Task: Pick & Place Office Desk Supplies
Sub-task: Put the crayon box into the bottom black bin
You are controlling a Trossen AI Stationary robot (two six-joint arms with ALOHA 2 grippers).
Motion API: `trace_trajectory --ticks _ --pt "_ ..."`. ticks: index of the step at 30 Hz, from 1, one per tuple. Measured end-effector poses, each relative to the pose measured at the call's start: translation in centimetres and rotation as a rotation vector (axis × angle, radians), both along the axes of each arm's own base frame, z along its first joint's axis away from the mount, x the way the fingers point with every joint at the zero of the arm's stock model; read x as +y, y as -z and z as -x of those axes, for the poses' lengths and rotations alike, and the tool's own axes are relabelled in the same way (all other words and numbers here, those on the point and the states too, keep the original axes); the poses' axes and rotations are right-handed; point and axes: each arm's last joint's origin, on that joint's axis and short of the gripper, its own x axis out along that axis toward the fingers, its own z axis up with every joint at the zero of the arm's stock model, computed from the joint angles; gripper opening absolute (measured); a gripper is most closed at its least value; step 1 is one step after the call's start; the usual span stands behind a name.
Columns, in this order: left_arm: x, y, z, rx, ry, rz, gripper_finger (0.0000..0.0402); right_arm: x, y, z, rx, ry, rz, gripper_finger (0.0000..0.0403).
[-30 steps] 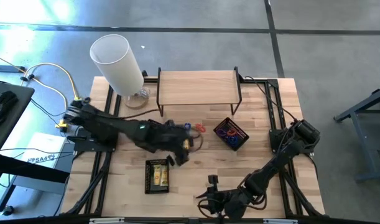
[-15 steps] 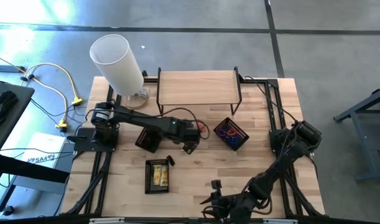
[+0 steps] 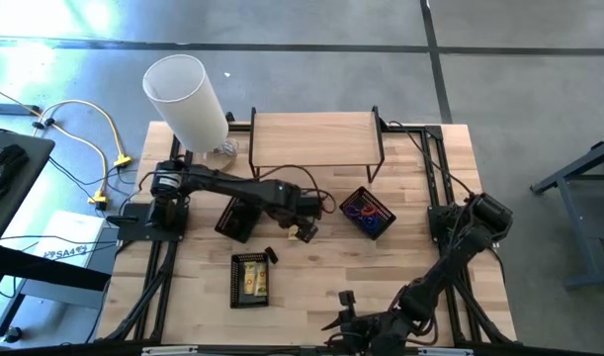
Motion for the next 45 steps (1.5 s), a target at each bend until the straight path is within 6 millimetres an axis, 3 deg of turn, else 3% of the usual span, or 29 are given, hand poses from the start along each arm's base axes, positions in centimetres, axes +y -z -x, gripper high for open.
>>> trace_trajectory --ticks 8,20,31,38,45 --pt "-0.4 1.3 -0.2 0.046 -0.018 0.004 0.0332 0.5 -0.1 0.4 -0.008 -0.017 -0.009 0.012" --pt "0.3 2.0 -0.4 0.064 -0.069 0.01 0.0332 0.9 -0.2 0.8 -0.019 -0.03 -0.022 0.012" --pt "0.9 3.8 -1.2 0.083 -0.093 0.06 0.0332 1.0 -0.2 0.9 -0.019 -0.035 -0.02 0.012" --pt "1.1 5.3 -1.4 0.13 -0.05 0.096 0.0332 1.0 -0.2 0.9 -0.015 -0.034 -0.015 0.012" --pt "1.2 5.3 -1.4 0.128 0.001 0.079 0.0332 1.0 -0.2 0.9 -0.014 -0.035 -0.015 0.012"
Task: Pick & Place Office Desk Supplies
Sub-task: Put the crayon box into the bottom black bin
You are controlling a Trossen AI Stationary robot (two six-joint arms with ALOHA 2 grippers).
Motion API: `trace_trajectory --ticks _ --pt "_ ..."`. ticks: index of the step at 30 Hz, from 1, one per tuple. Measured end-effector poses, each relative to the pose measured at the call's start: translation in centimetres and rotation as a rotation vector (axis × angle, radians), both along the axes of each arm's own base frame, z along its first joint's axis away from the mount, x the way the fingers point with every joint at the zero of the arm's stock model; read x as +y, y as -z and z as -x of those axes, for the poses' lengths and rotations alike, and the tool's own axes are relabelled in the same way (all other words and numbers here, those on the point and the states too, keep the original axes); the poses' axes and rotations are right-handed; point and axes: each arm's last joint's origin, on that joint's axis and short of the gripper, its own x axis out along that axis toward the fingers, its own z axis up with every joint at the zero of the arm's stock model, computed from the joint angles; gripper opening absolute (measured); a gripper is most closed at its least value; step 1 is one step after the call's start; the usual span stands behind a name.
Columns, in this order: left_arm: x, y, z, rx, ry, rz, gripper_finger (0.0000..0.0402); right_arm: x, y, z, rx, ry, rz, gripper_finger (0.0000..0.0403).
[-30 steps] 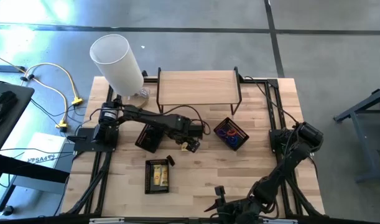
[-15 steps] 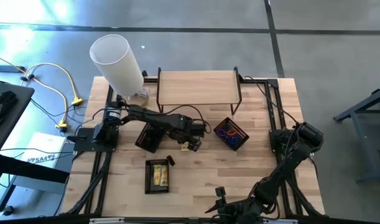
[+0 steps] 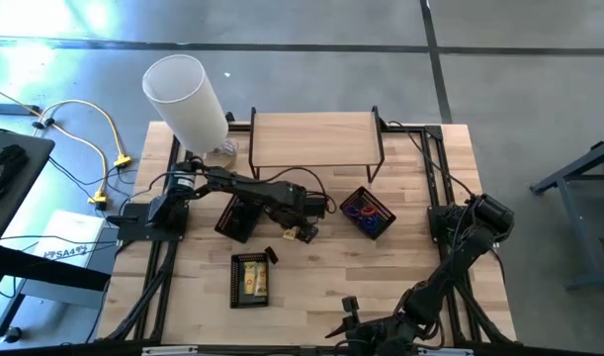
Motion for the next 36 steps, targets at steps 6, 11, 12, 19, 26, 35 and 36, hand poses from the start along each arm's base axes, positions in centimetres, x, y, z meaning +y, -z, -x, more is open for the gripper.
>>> trace_trajectory --ticks 6,11,12,19,26,35,36 --pt "0.2 0.0 0.0 0.001 0.01 0.041 0.0332 0.0 0.0 0.0 0.0 0.001 -0.002 0.012" --pt "0.3 0.0 0.1 0.007 0.028 0.057 0.0319 0.0 0.0 0.0 0.001 -0.001 0.0 0.012" --pt "0.4 0.0 0.1 0.009 0.034 0.069 0.0312 0.0 0.0 0.0 0.0 -0.001 0.0 0.012" --pt "0.9 0.1 0.5 0.047 0.022 0.073 0.0243 0.0 0.0 0.0 0.0 -0.001 0.0 0.012" --pt "1.1 0.2 0.6 0.061 0.013 0.061 0.019 0.0 0.0 0.0 0.0 -0.002 0.0 0.012" --pt "1.1 0.1 0.7 0.064 0.034 0.055 0.0134 0.0 0.0 0.0 0.0 -0.002 0.0 0.012" --pt "1.1 0.1 0.7 0.063 0.045 0.055 0.0131 0.0 0.0 0.0 0.0 -0.002 0.0 0.012"
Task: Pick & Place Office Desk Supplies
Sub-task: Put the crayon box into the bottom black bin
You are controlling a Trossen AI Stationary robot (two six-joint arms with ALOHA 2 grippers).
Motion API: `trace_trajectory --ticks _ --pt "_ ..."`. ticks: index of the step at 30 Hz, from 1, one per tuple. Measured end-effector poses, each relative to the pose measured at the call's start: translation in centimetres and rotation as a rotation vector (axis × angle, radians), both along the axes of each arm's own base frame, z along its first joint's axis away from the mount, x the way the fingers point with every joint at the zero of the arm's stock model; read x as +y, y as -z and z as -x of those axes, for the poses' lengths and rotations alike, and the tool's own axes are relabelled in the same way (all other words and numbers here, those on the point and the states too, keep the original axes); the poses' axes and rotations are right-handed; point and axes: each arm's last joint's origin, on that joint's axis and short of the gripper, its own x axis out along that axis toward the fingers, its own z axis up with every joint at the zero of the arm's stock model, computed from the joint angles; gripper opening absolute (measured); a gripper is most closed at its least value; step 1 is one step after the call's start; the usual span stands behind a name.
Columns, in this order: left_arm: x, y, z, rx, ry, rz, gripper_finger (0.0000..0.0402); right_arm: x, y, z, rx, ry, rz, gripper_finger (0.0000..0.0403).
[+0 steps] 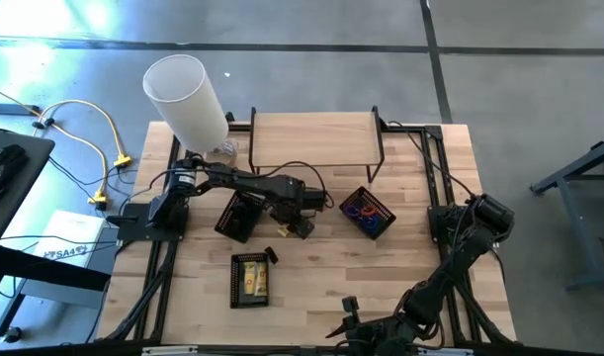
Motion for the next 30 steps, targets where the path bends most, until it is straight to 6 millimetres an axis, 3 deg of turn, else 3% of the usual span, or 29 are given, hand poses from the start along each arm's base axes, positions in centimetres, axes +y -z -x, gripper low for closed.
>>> trace_trajectory --ticks 7,14,22,30 --pt "-0.1 -0.6 0.2 -0.015 0.072 0.015 0.0118 0.0 0.0 0.0 0.0 0.0 0.0 0.012" --pt "-1.5 -4.6 1.5 -0.09 0.098 0.024 0.0117 0.0 0.0 0.0 0.0 0.0 0.0 0.012" --pt "-7.0 -10.4 5.6 -0.089 0.073 0.085 0.0117 0.0 0.0 0.0 0.0 0.0 0.001 0.012" --pt "-13.1 -13.3 10.2 -0.042 0.047 0.067 0.0116 0.0 0.0 0.0 -0.002 0.001 -0.002 0.012"
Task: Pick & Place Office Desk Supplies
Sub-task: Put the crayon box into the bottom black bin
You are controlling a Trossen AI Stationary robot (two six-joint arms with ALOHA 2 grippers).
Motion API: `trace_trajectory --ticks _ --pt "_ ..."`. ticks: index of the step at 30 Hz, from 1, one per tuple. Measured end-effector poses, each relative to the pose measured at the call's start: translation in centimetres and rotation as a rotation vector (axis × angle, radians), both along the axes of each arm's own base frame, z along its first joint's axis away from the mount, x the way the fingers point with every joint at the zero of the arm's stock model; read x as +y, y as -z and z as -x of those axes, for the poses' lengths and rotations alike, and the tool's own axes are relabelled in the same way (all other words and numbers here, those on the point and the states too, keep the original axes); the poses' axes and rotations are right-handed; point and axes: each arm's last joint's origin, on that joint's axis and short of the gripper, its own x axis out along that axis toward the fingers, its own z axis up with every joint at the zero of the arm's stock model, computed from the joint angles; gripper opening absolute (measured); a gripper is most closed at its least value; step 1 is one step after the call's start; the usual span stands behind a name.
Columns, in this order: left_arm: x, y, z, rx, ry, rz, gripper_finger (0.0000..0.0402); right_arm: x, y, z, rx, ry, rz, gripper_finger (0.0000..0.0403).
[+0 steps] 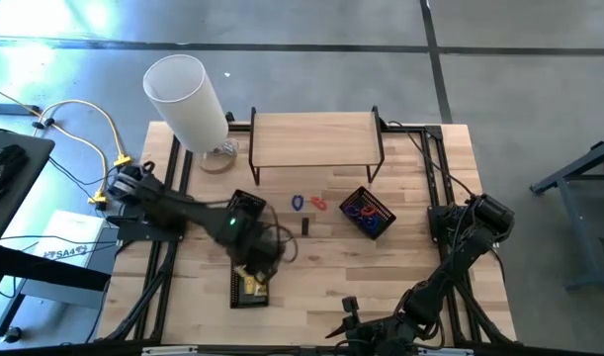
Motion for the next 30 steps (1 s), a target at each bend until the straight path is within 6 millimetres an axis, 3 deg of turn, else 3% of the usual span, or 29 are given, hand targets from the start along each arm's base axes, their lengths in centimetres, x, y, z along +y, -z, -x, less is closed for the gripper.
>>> trace_trajectory --ticks 6,18,30 --pt "-3.2 0.5 2.0 0.103 -0.072 -0.037 0.0116 0.1 -0.2 -0.1 -0.014 0.0 -0.018 0.012" --pt "-4.6 1.1 2.4 -0.039 -0.24 -0.211 0.0116 0.3 -0.6 -0.2 -0.048 0.001 -0.062 0.012" --pt "-7.5 1.0 4.3 -0.122 -0.214 -0.257 0.0126 0.3 -0.7 -0.2 -0.05 0.001 -0.065 0.012"
